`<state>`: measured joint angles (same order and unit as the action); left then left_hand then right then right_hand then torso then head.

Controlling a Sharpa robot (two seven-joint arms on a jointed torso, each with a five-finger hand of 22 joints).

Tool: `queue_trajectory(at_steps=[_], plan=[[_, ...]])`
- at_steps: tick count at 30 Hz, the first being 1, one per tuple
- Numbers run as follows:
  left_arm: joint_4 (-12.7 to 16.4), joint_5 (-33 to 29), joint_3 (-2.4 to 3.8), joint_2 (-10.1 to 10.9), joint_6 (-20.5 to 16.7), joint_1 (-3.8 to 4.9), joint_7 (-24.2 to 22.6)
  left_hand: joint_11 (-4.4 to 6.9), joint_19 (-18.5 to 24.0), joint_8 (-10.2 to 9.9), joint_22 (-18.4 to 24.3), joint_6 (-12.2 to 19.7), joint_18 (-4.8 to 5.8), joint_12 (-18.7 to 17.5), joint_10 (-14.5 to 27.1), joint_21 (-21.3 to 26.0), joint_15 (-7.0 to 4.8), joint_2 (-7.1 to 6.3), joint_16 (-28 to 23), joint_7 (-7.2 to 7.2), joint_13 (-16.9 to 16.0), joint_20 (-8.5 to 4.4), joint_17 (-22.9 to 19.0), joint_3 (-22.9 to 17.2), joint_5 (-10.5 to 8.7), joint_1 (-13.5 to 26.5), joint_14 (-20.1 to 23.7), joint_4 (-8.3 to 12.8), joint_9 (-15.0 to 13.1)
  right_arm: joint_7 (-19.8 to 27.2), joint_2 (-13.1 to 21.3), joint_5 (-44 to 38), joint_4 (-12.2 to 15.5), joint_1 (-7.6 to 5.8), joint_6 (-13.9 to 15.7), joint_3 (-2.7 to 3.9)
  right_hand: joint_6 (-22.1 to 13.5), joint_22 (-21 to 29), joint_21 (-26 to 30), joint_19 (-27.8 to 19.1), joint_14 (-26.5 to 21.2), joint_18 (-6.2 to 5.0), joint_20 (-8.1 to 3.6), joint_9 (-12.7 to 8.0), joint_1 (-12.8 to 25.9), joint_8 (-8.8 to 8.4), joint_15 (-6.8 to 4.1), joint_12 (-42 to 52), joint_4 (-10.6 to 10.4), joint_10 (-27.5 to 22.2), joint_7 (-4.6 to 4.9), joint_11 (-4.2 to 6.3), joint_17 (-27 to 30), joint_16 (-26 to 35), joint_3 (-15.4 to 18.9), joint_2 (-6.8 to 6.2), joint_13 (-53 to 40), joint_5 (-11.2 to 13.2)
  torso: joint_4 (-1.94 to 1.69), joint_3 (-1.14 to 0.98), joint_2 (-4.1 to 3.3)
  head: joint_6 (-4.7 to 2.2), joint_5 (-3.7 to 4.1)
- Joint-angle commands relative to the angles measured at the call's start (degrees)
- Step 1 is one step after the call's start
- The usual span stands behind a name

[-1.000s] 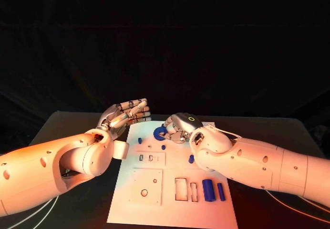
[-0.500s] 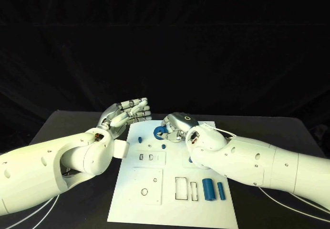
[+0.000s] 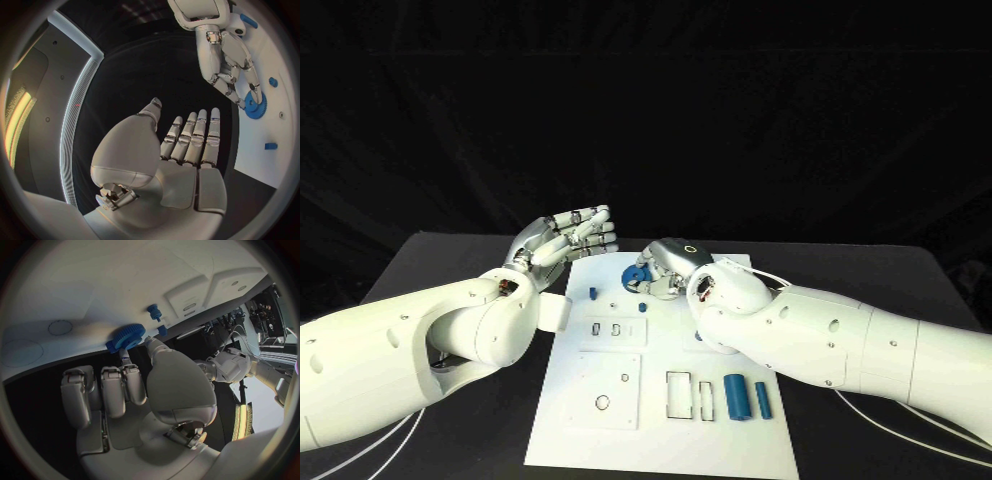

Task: Assemble the parts on the task board

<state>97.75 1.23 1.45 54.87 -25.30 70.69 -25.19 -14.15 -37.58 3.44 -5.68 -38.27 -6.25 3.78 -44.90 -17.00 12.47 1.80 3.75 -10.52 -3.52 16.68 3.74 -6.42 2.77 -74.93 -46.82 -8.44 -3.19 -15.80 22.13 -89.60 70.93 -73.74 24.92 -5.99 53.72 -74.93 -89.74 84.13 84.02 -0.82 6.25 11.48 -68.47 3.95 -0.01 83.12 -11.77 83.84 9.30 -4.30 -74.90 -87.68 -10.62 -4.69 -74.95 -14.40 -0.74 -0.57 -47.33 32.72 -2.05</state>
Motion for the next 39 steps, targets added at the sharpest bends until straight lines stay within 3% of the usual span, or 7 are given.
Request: queue_trajectory(at_steps=[1,14,23,27,31,35,39], plan=[[0.05,0.02,0.04,-0.1,1.03,0.06,-0.31,-0.06,0.55,-0.35,0.05,0.41,0.37,-0.36,0.38,0.24,-0.16,0.29,-0.19,-6.24,0.07,0.02,-0.03,0.07,0.16,-0.01,0.41,0.3,0.07,-0.14,0.15,-0.01,-0.14,0.11,-2.69,-0.11,-0.18,-15.07,-0.26,5.87,5.05,0.82,0.19,0.05,0.17,-0.25,0.22,-0.12,0.13,0.32,-0.07,-0.17,-10.96,-0.29,-0.03,-0.13,-8.52,0.34,-0.01,0.0,-0.01,0.08,-0.03],[0.04,0.02,0.04,0.13,0.94,0.06,-0.31,-0.06,0.55,-0.35,0.05,0.41,0.37,-0.36,0.38,0.24,-0.16,0.29,-0.19,-6.24,0.07,0.02,-0.03,0.07,0.16,-0.01,0.41,0.3,0.07,-1.34,2.9,-1.54,2.45,0.1,-2.45,-0.13,0.45,-15.07,-0.26,5.87,5.05,0.82,0.19,0.16,0.19,0.01,0.21,0.1,0.13,0.5,-0.13,-0.12,-10.97,-0.29,-0.05,-0.04,-8.72,0.46,0.03,-0.01,0.0,0.2,-0.22],[0.07,0.02,0.04,0.36,0.93,0.06,-0.3,-0.06,0.55,-0.35,0.05,0.41,0.37,-0.36,0.38,0.24,-0.16,0.29,-0.19,-6.24,0.07,0.02,-0.03,0.07,0.16,-0.01,0.41,0.3,0.07,-0.86,7.55,-2.21,7.63,-0.2,5.8,0.0,0.91,-15.07,-0.26,5.87,5.02,0.82,0.17,0.22,-0.07,0.06,0.15,0.17,0.37,0.57,-0.2,-0.05,-10.84,-0.23,-0.2,-0.06,-8.78,-0.19,0.1,0.02,0.07,0.07,-0.23],[0.06,0.02,0.03,0.46,0.91,0.06,-0.32,-0.06,0.55,-0.35,0.05,0.41,0.37,-0.36,0.38,0.24,-0.16,0.29,-0.19,-6.24,0.07,0.02,-0.03,0.07,0.16,-0.01,0.41,0.3,0.07,-0.69,11.58,-0.88,11.15,-1.23,7.13,0.22,0.97,-15.07,-0.26,5.87,4.95,0.82,0.15,0.21,-0.26,0.02,0.09,0.06,0.56,0.48,-0.25,-0.04,-10.56,-0.09,-0.23,-0.24,-8.68,-0.35,0.16,-0.01,0.1,-0.2,-0.07],[0.04,0.02,0.03,0.55,0.98,0.06,-0.26,-0.06,0.55,-0.35,0.05,0.41,0.37,-0.36,0.38,0.24,-0.16,0.29,-0.19,-6.24,0.07,0.02,-0.03,0.07,0.16,-0.01,0.41,0.3,0.07,1.62,16.4,3.8,14.18,-2.81,5.24,0.32,1.08,-15.07,-0.26,5.87,4.45,0.82,-0.09,0.19,-0.65,-0.09,-0.34,-1.18,0.89,-0.56,-0.57,0.15,-8.57,0.96,-0.11,-0.99,-7.58,0.08,0.25,0.0,0.19,-0.38,0.1],[-0.04,0.02,0.02,0.55,1.22,0.06,-0.14,-0.07,0.57,-0.36,0.07,0.44,0.39,-0.35,0.55,0.25,-0.15,0.3,-0.18,-6.24,0.07,0.01,-0.03,0.11,0.15,0.02,0.45,0.33,0.07,7.89,22.41,13.05,16.27,-4.35,-0.72,0.36,1.02,-9.73,5.34,0.78,2.76,-1.01,-0.93,0.08,-4.24,-0.17,-1.21,-5.98,2.66,-4.66,-1.59,1.09,-2.65,4.68,-0.84,-1.58,-3.53,2.31,0.5,0.01,0.45,-0.61,0.58],[-0.26,0.01,-0.02,0.39,1.82,0.05,0.02,-0.04,0.55,-0.3,0.09,0.0,0.39,-0.28,0.16,0.23,-0.19,0.25,-0.09,-6.2,0.02,0.0,0.01,0.12,0.16,-0.08,0.33,0.47,0.02,14.45,27.44,18.56,16.11,-4.97,-5.54,0.33,0.32,-7.61,7.83,-1.18,2.76,-1.67,-1.31,-0.15,-8.38,-0.33,-1.64,-7.59,5.36,-5.91,-2.21,1.68,-2.17,5.3,-1.13,-2.78,-2.24,2.4,0.93,-0.15,0.87,-0.56,1.07]])
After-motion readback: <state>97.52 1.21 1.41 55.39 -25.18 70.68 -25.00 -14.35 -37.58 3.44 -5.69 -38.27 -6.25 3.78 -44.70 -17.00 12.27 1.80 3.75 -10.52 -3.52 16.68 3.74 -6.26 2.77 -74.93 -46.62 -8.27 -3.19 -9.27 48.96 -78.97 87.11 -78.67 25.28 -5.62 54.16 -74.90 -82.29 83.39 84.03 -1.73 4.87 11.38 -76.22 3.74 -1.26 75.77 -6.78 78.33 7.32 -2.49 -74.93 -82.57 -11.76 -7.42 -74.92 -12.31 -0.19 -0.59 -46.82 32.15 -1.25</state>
